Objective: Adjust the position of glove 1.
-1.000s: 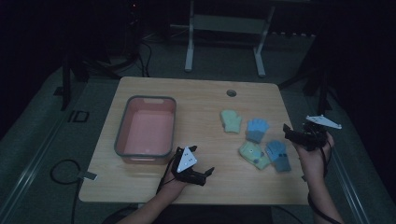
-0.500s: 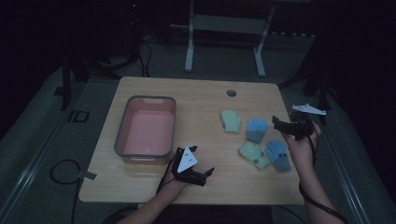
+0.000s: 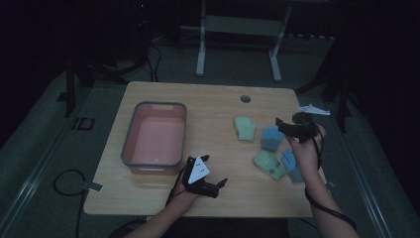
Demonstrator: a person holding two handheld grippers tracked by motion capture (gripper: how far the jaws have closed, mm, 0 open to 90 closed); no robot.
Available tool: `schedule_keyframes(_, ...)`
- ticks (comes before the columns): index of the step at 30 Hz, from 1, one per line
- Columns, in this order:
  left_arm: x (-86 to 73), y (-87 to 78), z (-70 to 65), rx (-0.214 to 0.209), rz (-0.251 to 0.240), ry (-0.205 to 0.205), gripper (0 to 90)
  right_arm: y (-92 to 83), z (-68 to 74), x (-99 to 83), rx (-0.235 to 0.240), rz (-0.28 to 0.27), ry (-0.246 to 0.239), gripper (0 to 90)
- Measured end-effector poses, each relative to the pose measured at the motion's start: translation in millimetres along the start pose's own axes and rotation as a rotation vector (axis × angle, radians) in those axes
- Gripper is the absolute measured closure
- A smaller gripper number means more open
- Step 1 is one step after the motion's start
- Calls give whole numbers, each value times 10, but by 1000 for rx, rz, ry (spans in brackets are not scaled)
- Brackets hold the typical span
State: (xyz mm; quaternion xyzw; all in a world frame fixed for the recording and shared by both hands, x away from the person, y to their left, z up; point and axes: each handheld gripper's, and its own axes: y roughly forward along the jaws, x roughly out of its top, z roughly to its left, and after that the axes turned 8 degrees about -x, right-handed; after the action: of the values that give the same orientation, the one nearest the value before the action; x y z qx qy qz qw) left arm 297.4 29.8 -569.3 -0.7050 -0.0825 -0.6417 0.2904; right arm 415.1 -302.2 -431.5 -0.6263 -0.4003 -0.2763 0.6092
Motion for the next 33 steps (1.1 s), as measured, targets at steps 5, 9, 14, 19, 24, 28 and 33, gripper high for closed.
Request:
schedule_keyframes(5, -1, -4, 1, 1, -3, -4, 1, 84, 136, 38, 8, 8, -27, 293)
schedule_keyframes(9, -2, -3, 0, 1, -3, -3, 1, 173, 241, 58, 10, 25, -47, 284)
schedule_keyframes(14, -2, -3, -4, 1, -3, 1, 1, 277, 364, 86, 37, 41, -55, 297)
schedule_keyframes(19, -2, -2, -3, 1, -2, 4, 1, 393, 495, 107, 52, 62, -54, 303)
schedule_keyframes(24, -1, -2, -5, 2, 0, 5, 1, 521, 622, 103, 66, 87, -56, 321)
schedule_keyframes(28, -2, -3, -3, 0, -1, 5, 1, 636, 704, 94, 73, 103, -66, 344)
schedule_keyframes(33, -2, -4, -2, -2, -3, 1, 1, 764, 778, 83, 83, 126, -82, 399)
